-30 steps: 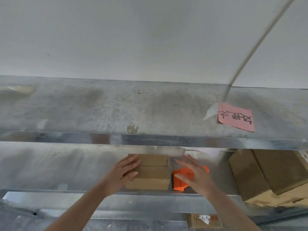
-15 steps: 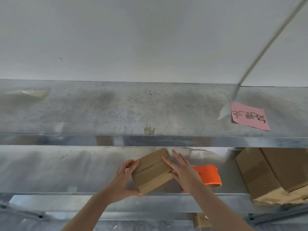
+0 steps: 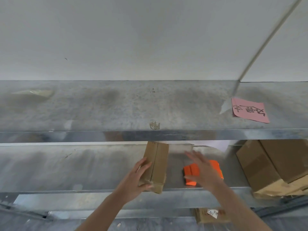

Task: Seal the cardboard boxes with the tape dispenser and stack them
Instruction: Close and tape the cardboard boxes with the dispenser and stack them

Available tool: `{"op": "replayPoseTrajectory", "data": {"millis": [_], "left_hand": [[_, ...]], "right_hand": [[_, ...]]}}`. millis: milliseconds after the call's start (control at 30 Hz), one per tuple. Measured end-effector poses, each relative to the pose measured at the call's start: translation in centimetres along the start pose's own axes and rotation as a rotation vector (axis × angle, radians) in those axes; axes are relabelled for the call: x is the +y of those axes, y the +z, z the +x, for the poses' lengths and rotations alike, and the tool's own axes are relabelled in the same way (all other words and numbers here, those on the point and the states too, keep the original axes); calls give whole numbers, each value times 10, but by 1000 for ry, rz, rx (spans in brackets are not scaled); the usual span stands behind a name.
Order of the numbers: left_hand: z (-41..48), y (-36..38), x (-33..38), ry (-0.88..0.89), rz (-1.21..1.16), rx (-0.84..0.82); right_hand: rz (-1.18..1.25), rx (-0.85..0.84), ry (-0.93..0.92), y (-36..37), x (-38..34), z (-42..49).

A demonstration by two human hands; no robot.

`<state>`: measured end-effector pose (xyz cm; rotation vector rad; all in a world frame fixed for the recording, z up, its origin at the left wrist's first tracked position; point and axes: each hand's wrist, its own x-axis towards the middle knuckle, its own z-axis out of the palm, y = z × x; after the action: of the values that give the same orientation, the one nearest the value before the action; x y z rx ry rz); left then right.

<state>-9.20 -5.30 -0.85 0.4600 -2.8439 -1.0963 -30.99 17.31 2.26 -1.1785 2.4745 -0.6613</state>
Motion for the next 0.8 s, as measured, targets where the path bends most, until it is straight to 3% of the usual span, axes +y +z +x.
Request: {"op": "replayPoseTrajectory", "data": {"millis": [100,167,267,467,800], "left_hand": [[1,4,14,-21,182,35],[4,5,19,38,270,40],[12,3,18,94,182,-51],[19,3,9,80,101,-23],[21,5,7,83,124,-17]], "right_hand": [[-161,-50,60,-33,57,-3],[-98,-151,81,-43,83,-5],[0,-260,89,-46,102,-2],[149,-202,61,-41,102,-9],[144,-142,40,-24,128,-26]]}}
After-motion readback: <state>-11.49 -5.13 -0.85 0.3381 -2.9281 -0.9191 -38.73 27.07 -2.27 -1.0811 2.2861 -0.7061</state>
